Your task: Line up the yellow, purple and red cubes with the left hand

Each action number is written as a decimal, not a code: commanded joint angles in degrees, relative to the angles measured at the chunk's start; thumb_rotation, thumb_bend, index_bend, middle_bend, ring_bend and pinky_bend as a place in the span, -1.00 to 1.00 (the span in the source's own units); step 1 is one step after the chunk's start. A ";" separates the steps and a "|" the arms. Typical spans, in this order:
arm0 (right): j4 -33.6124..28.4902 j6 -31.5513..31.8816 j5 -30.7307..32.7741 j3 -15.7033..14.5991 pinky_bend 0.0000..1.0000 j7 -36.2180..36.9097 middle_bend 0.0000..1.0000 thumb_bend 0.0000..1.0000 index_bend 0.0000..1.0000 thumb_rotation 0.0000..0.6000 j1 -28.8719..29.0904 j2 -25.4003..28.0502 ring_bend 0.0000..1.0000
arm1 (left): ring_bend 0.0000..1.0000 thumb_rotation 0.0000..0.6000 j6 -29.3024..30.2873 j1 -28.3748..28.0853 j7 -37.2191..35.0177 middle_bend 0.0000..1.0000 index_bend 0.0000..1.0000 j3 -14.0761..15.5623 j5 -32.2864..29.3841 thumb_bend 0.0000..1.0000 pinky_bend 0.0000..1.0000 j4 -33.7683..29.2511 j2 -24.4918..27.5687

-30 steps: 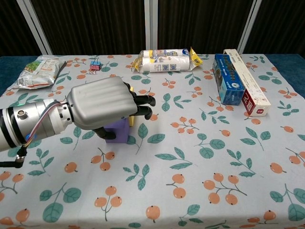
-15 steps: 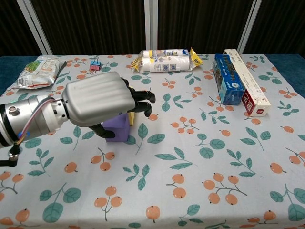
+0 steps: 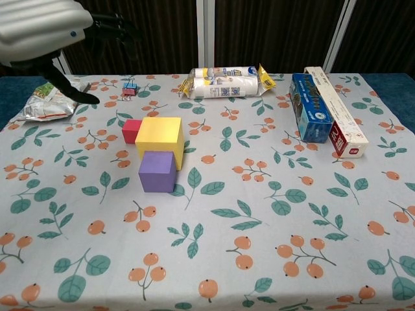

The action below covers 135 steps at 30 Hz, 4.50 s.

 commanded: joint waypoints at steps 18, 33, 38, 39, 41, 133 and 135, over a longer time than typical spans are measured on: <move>-1.40 -1.20 1.69 0.42 -0.95 -2.18 -0.90 -1.00 -1.00 1.00 0.39 0.53 -1.00 | -0.44 1.00 -4.84 -8.32 -23.41 -0.54 -0.27 10.16 10.17 -0.76 -0.33 46.00 -16.67; -3.12 -2.44 3.21 0.80 -0.95 -4.57 -0.91 -1.00 -1.00 1.00 1.01 0.79 -1.00 | -0.51 1.00 -7.02 -9.65 -27.54 -0.63 -0.34 13.75 10.63 -0.76 -0.38 54.33 -21.67; -3.46 -2.65 3.37 0.82 -0.95 -5.19 -0.91 -1.00 -1.00 1.00 1.17 0.82 -1.00 | -0.51 1.00 -7.28 -10.20 -28.57 -0.64 -0.34 14.41 10.54 -0.77 -0.38 55.26 -22.58; -3.52 -2.68 3.40 0.80 -0.95 -5.26 -0.91 -1.00 -1.00 1.00 1.16 0.84 -1.00 | -0.51 1.00 -7.19 -10.29 -28.62 -0.64 -0.34 14.51 10.55 -0.77 -0.38 55.42 -22.72; -3.63 -2.68 3.47 0.81 -0.95 -5.42 -0.91 -1.00 -1.00 1.00 1.17 0.86 -1.00 | -0.51 1.00 -7.07 -10.46 -28.76 -0.64 -0.34 14.75 10.54 -0.77 -0.38 55.73 -23.01; -3.57 -2.43 1.93 0.65 -0.95 -4.59 -0.92 -1.00 -1.00 1.00 2.07 0.43 -1.00 | -0.56 1.00 -13.27 -4.94 26.27 -0.60 0.16 7.74 1.74 -0.37 -0.47 -14.97 -0.18; -3.49 -2.41 1.99 0.66 -0.95 -4.54 -0.92 -1.00 -1.00 1.00 2.05 0.40 -1.00 | -0.56 1.00 -14.70 -4.96 28.53 -0.60 0.16 7.26 0.63 -0.37 -0.48 -15.65 -0.74</move>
